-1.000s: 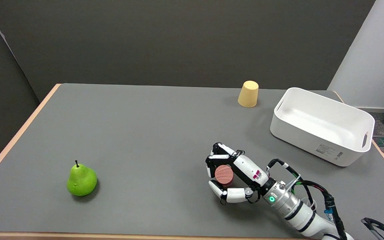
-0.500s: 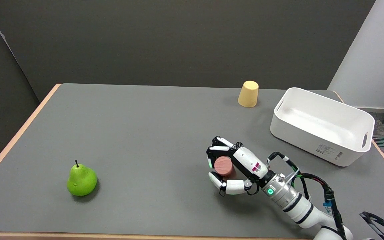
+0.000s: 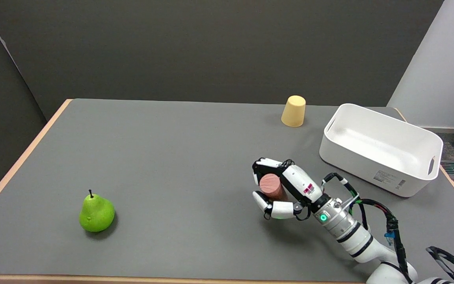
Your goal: Pick up the wooden cylinder.
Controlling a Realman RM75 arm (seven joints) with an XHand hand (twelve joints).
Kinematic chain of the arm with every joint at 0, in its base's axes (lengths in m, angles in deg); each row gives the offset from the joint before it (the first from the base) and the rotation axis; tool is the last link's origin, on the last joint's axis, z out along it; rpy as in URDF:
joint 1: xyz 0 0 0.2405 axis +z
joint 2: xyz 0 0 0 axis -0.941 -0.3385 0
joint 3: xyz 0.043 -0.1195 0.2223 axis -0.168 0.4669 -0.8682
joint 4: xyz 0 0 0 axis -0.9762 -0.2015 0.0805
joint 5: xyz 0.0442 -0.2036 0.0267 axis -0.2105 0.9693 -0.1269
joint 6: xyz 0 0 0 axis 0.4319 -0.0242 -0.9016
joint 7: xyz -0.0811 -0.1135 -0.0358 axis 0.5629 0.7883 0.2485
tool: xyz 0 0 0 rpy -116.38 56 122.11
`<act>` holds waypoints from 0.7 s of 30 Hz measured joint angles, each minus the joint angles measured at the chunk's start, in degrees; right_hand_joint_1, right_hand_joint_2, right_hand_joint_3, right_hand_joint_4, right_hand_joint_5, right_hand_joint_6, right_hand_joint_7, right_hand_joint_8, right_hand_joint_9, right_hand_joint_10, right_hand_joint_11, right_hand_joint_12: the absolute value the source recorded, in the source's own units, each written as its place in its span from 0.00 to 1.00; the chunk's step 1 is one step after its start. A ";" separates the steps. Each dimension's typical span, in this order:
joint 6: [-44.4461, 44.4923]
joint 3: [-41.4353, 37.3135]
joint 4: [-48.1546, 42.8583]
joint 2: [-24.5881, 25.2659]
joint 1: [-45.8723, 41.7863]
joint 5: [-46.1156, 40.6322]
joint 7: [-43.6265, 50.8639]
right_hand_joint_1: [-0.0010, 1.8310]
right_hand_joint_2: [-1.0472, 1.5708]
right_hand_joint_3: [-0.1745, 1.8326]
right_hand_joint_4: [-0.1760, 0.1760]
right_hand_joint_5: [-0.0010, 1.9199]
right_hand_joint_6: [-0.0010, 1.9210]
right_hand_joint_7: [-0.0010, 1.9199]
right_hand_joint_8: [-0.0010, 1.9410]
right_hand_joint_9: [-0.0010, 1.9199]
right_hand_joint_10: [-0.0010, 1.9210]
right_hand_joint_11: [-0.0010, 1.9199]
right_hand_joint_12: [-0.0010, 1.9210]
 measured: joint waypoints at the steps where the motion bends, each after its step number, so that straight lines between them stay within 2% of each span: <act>1: 0.10 -0.18 0.15 0.04 0.08 -0.13 0.02 0.46 0.77 0.55 0.52 0.32 1.00 0.30 1.00 0.49 1.00 0.49 1.00; 8: 0.37 -1.86 0.85 0.14 0.90 -0.70 0.14 0.47 0.75 0.58 0.53 0.33 1.00 0.34 1.00 0.53 1.00 0.52 1.00; 21: -0.62 -8.43 -0.63 -0.47 4.23 -0.80 0.90 0.47 0.74 0.60 0.52 0.34 1.00 0.36 1.00 0.56 1.00 0.55 1.00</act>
